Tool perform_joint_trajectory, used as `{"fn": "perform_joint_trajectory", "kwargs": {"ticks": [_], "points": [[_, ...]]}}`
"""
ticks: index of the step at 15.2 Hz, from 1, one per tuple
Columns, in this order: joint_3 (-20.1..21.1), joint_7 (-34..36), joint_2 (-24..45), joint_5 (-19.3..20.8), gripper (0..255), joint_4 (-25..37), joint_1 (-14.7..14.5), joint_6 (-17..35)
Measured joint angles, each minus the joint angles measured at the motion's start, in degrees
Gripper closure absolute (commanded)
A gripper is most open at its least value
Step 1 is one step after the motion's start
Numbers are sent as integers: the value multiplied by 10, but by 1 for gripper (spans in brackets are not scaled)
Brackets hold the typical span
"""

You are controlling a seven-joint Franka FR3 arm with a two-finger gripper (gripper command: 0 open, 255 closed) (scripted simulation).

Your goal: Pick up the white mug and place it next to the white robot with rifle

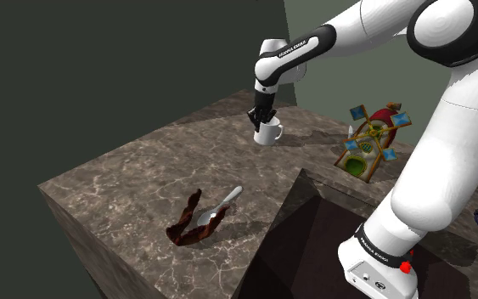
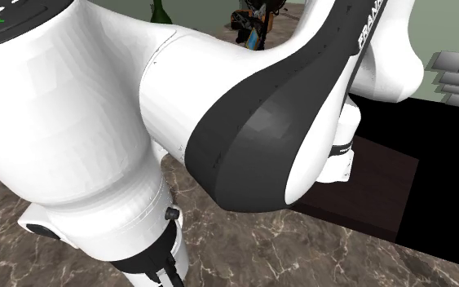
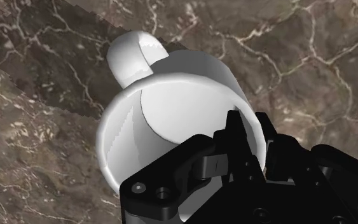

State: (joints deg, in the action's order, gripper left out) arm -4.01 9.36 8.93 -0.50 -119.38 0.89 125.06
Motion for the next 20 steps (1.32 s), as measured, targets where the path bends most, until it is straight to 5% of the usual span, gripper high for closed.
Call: {"fn": "perform_joint_trajectory", "kwargs": {"ticks": [7, 20], "points": [[0, 0, -2, 0, 255, 1, 0, -3], [0, 3, -46, 4, 255, 47, -1, -92]]}}
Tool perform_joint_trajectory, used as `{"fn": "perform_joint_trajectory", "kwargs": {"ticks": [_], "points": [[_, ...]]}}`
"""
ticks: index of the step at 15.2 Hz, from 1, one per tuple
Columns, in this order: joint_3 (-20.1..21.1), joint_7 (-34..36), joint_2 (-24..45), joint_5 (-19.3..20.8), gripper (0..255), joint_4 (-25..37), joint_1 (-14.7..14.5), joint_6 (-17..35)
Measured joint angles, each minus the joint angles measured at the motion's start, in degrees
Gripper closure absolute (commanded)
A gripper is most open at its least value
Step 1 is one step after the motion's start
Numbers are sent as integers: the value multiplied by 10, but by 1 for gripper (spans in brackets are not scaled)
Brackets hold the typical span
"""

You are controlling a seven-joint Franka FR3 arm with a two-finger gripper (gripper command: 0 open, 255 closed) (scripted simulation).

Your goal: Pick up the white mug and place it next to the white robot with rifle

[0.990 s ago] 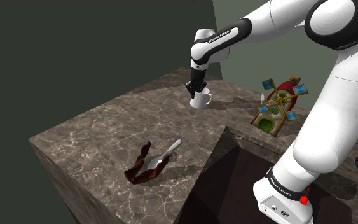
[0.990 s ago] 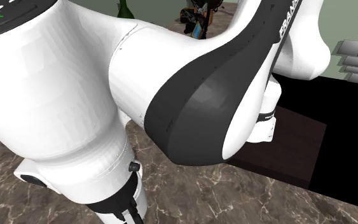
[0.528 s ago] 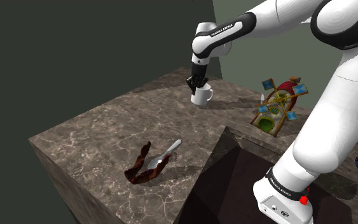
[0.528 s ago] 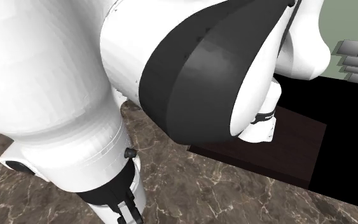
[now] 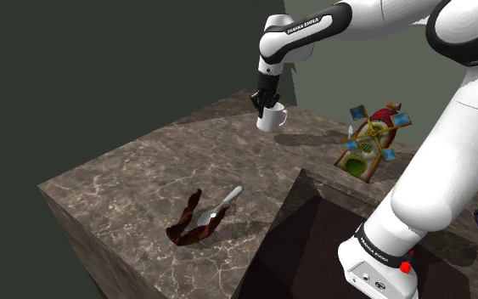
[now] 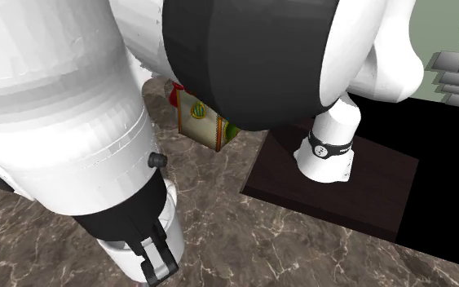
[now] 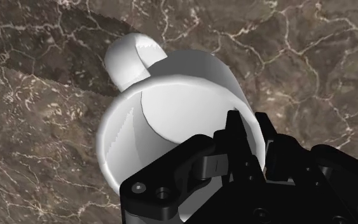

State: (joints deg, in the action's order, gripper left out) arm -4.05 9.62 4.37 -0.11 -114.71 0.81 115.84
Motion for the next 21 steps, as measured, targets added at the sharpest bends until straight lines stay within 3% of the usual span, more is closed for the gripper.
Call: {"fn": "perform_joint_trajectory", "kwargs": {"ticks": [21], "points": [[-1, 0, -30, 2, 255, 126, 0, -156]]}}
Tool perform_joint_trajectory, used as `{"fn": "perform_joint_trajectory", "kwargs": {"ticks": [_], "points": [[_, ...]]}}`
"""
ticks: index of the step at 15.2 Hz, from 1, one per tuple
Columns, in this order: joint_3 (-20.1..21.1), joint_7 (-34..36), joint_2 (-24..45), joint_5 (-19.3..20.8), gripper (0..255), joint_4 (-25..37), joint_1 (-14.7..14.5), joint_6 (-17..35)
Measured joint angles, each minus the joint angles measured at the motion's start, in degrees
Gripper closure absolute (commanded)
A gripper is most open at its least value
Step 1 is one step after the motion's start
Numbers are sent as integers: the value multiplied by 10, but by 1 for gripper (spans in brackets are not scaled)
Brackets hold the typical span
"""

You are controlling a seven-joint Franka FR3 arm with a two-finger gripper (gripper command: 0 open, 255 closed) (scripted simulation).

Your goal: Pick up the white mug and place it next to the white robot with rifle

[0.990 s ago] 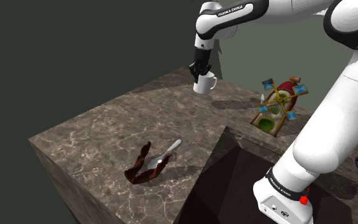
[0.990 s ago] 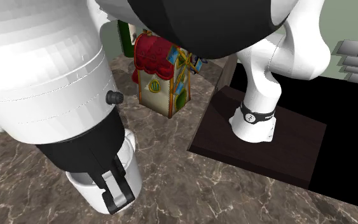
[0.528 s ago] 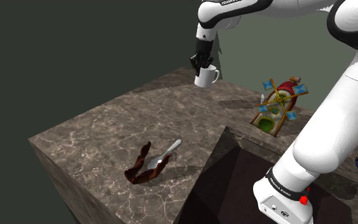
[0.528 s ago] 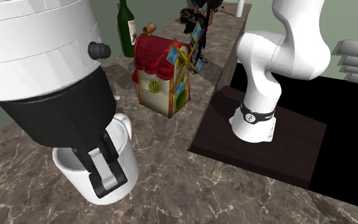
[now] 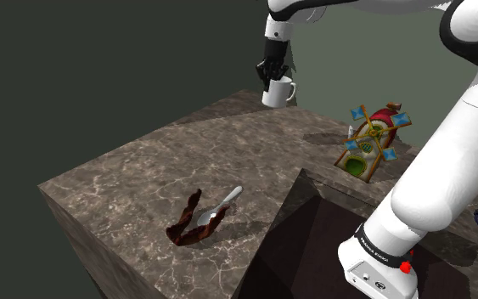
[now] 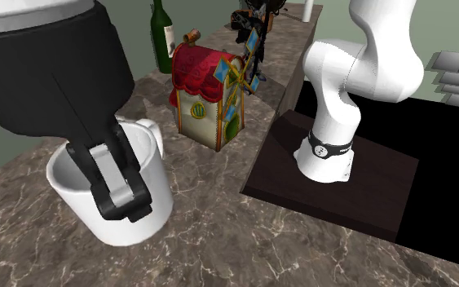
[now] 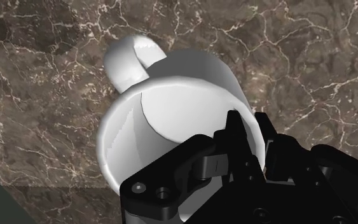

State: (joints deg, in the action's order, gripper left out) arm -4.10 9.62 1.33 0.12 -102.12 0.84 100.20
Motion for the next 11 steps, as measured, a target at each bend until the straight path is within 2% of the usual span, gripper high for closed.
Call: {"fn": "perform_joint_trajectory", "kwargs": {"ticks": [11], "points": [[0, 1, 7, -1, 255, 94, 0, -87]]}}
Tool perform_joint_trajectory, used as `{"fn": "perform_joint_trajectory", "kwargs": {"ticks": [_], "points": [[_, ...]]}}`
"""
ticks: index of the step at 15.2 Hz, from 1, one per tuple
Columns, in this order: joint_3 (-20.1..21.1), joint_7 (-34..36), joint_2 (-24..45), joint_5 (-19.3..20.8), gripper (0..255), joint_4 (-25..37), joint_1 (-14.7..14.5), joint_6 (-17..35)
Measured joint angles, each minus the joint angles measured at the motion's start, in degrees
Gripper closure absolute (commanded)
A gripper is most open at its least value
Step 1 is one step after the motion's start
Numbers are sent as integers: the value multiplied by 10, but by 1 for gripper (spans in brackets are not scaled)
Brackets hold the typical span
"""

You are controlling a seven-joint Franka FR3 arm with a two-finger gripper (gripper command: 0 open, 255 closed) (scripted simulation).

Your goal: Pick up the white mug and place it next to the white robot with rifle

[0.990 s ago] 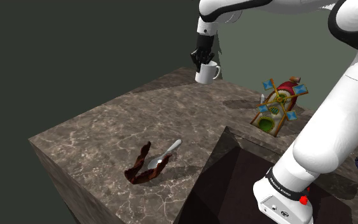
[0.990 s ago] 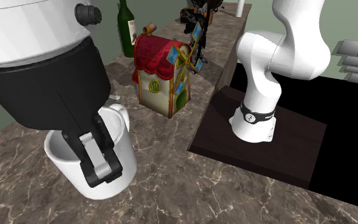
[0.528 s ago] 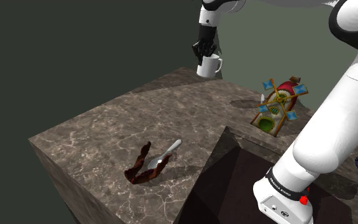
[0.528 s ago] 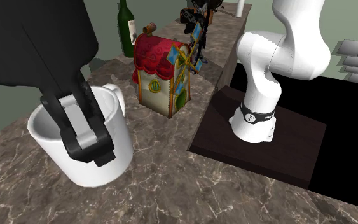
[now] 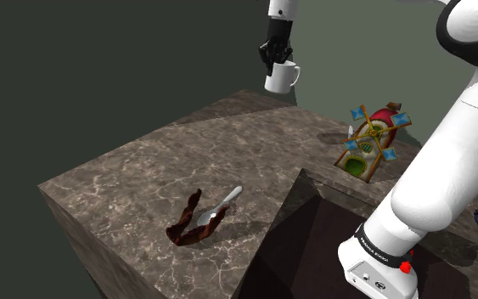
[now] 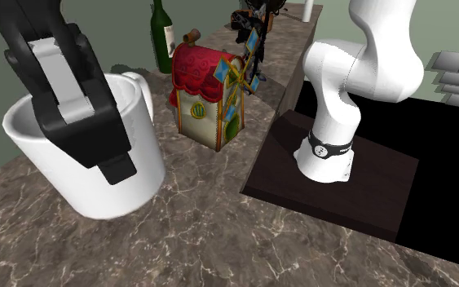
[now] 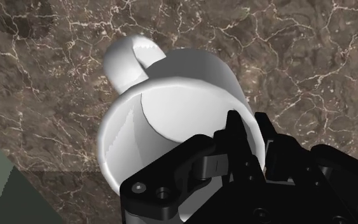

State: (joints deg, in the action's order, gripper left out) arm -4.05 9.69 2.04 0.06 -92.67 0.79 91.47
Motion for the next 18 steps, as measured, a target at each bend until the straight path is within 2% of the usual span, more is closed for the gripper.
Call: {"fn": "perform_joint_trajectory", "kwargs": {"ticks": [8, 18], "points": [[0, -1, 15, -1, 255, 80, 1, -65], [-1, -3, 53, -4, 255, 211, 2, -158]]}}
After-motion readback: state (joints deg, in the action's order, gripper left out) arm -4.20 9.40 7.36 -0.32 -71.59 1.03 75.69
